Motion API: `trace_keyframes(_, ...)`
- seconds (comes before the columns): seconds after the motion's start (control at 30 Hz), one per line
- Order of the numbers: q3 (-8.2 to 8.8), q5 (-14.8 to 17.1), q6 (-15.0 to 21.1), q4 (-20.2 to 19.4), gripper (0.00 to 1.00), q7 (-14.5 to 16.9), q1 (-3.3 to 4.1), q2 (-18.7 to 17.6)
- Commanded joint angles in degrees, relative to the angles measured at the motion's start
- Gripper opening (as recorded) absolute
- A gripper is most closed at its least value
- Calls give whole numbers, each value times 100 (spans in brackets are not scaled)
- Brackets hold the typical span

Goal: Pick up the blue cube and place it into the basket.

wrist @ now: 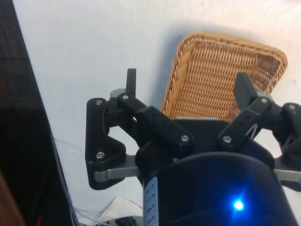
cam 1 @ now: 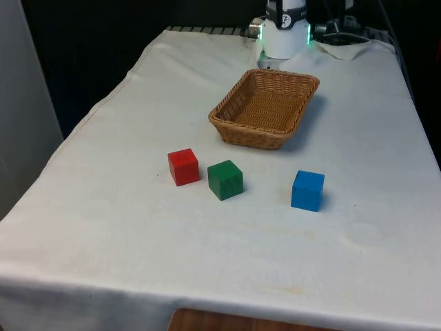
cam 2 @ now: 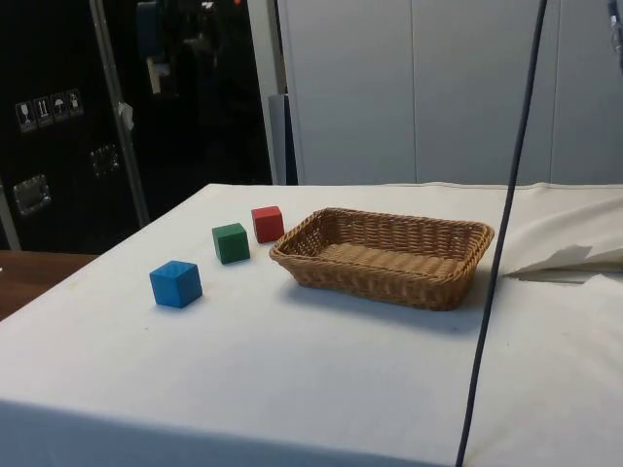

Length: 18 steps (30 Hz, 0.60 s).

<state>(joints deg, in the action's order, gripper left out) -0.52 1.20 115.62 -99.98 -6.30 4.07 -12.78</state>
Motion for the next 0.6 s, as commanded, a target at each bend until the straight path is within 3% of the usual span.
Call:
trace_keyframes(0.0,0,0,57,34,100,-57,11,-74)
trace_keyframes(0.2,-29,0,206,86,100,-138,0,-269)
trace_keyframes(0.5,-69,-40,739,126,100,-435,40,-710)
trace_keyframes(0.53,-80,-6,693,92,100,-355,11,-653)
trace_keyframes(0.57,-74,-46,779,132,100,-458,46,-745)
